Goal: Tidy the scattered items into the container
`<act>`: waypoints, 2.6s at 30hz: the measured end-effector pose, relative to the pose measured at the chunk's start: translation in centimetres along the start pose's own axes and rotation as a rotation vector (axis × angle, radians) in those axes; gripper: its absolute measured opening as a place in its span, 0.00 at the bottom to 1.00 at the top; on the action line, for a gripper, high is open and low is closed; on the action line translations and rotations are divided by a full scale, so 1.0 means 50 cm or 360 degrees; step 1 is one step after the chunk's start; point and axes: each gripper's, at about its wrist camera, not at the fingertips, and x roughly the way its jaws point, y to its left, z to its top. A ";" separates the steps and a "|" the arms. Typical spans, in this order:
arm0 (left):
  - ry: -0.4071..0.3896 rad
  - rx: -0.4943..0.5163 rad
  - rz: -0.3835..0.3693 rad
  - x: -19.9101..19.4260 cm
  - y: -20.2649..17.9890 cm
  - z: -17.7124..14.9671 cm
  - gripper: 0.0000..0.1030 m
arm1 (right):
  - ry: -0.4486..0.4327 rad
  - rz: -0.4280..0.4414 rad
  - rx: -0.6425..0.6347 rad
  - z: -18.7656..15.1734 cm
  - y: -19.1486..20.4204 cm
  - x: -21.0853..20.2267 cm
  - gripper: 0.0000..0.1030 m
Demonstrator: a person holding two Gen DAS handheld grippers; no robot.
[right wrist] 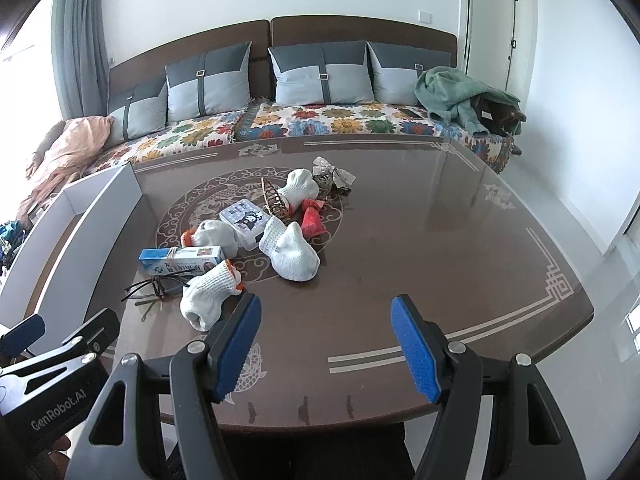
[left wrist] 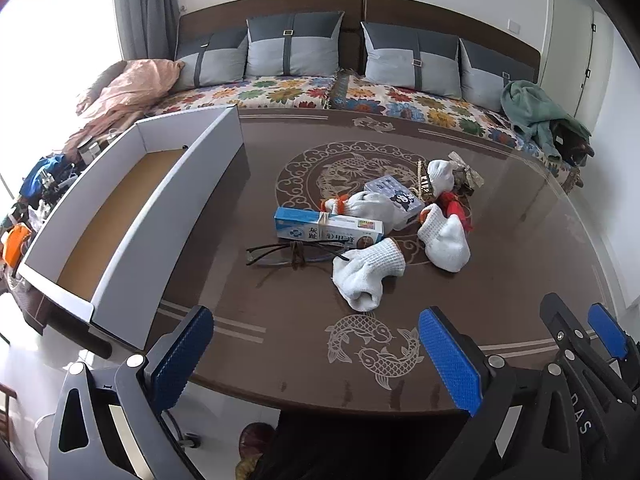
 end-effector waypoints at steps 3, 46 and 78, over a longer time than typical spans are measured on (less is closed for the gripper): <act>0.0003 0.0013 0.0011 0.000 -0.003 -0.003 1.00 | 0.0014 -0.0008 -0.0012 -0.004 0.012 0.004 0.66; -0.0038 0.0047 -0.0034 0.008 -0.010 -0.028 1.00 | -0.0124 -0.0039 0.0089 -0.036 -0.024 0.003 0.66; -0.0084 0.0093 -0.0015 0.109 -0.018 -0.098 1.00 | -0.0124 0.0493 0.0031 -0.150 -0.045 0.143 0.67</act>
